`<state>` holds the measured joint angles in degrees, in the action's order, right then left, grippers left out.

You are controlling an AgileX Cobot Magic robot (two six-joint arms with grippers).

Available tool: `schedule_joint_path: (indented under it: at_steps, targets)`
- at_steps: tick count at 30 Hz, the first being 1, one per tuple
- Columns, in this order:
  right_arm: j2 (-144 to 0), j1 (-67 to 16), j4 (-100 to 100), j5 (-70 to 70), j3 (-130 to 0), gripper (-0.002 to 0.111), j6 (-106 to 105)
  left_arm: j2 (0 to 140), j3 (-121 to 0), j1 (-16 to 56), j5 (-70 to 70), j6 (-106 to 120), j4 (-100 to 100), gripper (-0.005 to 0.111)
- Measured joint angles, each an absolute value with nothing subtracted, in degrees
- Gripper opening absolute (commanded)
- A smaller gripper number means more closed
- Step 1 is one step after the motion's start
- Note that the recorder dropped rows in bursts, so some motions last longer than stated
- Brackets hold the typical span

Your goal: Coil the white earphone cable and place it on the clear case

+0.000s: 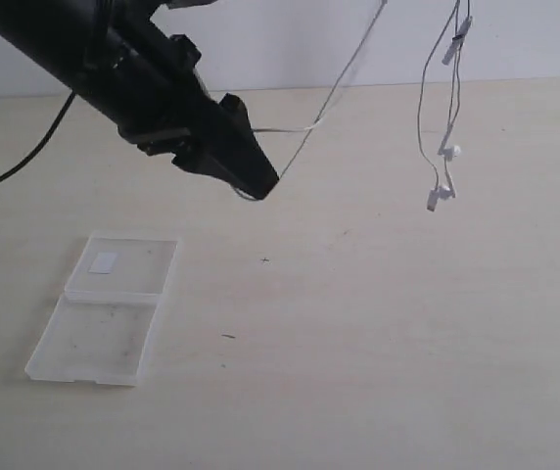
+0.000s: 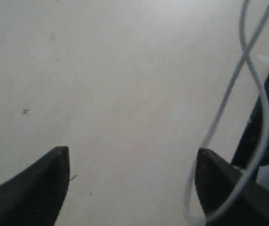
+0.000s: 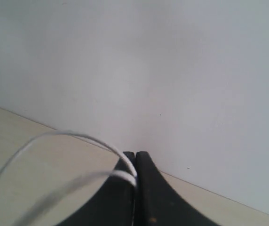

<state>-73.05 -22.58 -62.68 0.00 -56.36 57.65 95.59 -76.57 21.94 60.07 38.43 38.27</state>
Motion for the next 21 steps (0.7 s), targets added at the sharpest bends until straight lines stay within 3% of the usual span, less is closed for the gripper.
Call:
schedule_joint_path:
  at_steps: [8,21]
  targets:
    - [-73.1,-22.6,-62.7,0.4,-56.4,0.0,57.4,98.6,-76.4,24.8,63.6,51.8,43.3,0.071]
    - [-73.1,-22.6,-61.1,0.4,-56.4,0.0,57.3,98.7,-76.4,24.9,37.4,64.4,55.4,0.071]
